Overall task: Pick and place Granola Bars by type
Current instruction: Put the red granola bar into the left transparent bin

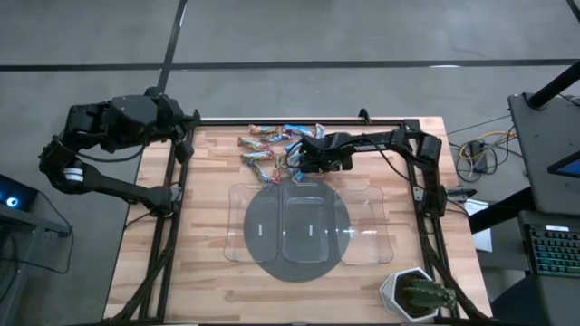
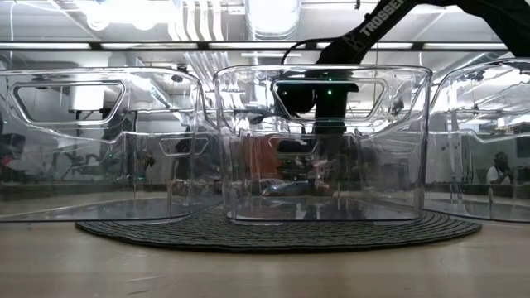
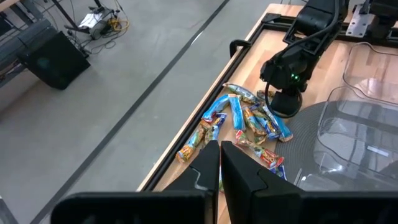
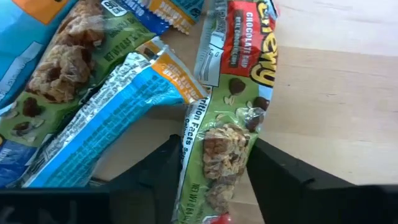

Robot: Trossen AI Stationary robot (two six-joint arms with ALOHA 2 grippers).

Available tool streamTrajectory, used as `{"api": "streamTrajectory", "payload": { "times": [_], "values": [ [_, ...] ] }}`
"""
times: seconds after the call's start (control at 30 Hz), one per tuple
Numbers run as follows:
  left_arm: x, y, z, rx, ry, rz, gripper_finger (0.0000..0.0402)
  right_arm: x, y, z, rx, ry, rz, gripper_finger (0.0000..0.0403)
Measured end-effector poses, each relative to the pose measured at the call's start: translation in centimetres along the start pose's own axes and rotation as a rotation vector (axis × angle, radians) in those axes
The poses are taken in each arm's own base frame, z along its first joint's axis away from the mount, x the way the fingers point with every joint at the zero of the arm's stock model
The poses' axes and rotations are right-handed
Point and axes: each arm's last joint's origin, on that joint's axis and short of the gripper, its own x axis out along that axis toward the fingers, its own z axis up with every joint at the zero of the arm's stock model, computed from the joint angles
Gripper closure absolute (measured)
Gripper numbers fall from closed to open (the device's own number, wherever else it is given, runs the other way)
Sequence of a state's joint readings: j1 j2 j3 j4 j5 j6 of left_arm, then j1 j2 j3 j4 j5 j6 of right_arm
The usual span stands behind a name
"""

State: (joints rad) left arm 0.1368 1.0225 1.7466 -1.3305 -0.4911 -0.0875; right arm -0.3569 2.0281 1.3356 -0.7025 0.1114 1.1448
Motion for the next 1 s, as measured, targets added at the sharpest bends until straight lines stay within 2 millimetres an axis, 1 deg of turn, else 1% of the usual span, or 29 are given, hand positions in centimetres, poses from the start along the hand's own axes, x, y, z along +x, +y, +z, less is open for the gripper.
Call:
{"api": "streamTrajectory", "payload": {
  "times": [0.17, 0.3, 0.43, 0.6, 0.87, 1.0],
  "values": [
    [0.0, 0.0, 0.0, 0.000, 0.000, 0.000, 0.0402, -0.1, -0.1, -0.1, -0.003, 0.004, -0.009, 0.0293],
    [0.0, 0.0, 0.0, 0.001, 0.002, 0.000, 0.0402, -0.7, -0.1, 0.0, -0.022, -0.003, 0.003, 0.0317],
    [0.0, 0.0, 0.0, 0.001, 0.002, 0.000, 0.0402, -2.1, -0.2, 0.0, -0.042, -0.025, 0.023, 0.0335],
    [0.0, 0.0, 0.0, -0.013, 0.002, 0.000, 0.0402, -3.6, -0.8, 0.3, -0.044, -0.056, 0.012, 0.0345],
    [0.0, 0.0, 0.0, -0.017, 0.002, 0.000, 0.0402, -7.9, -1.7, 0.4, -0.094, -0.093, 0.080, 0.0347],
    [0.0, 0.0, 0.0, -0.013, 0.002, 0.000, 0.0402, -11.3, -2.0, -0.1, -0.183, -0.140, 0.173, 0.0347]
  ]
}}
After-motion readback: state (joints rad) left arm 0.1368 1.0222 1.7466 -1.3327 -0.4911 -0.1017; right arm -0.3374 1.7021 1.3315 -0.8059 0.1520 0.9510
